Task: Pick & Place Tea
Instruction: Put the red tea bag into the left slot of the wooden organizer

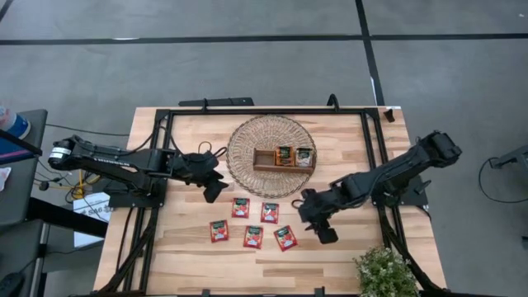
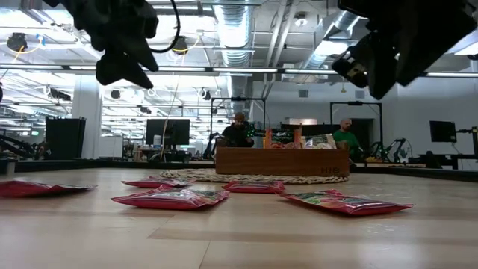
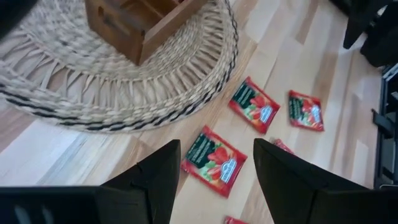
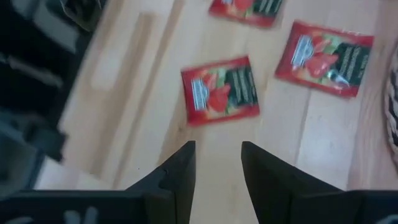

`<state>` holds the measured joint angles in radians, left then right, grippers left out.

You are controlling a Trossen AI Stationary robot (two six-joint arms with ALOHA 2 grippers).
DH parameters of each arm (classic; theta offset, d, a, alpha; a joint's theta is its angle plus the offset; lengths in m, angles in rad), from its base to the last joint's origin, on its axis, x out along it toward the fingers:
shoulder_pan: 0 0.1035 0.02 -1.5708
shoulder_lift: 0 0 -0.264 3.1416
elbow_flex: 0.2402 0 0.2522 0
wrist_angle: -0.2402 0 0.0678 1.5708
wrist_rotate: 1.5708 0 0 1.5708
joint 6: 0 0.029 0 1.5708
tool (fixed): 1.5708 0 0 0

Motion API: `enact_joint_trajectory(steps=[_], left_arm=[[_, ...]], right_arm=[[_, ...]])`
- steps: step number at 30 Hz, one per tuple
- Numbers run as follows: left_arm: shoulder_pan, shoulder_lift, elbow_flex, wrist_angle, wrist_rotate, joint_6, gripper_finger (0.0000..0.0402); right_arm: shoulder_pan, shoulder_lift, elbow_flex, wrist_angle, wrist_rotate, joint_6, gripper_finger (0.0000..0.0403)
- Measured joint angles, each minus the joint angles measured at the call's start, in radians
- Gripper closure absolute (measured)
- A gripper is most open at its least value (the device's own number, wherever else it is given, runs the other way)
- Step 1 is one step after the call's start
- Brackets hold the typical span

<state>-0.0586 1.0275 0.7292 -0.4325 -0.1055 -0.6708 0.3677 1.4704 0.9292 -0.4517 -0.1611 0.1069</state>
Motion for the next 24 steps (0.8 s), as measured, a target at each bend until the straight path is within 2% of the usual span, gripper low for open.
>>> enact_joint_trajectory(steps=[5,9,18,24], left_arm=[[0.0,0.0,0.0,-0.029,0.0,-0.024,0.0206],[-0.009,0.0,0.0,-0.039,-0.001,-0.055,0.0206],[-0.063,0.001,0.0,-0.075,0.0,-0.055,0.0206],[-0.063,0.001,0.0,-0.175,-0.027,-0.034,0.0206]], right_arm=[[-0.009,0.111,0.111,-0.118,0.003,-0.055,0.0283],[-0.018,0.158,0.145,-0.149,0.003,-0.055,0.0283],[-0.016,0.171,0.145,-0.124,0.003,-0.076,0.0283],[-0.016,0.171,0.145,-0.074,0.003,-0.142,0.0283]])
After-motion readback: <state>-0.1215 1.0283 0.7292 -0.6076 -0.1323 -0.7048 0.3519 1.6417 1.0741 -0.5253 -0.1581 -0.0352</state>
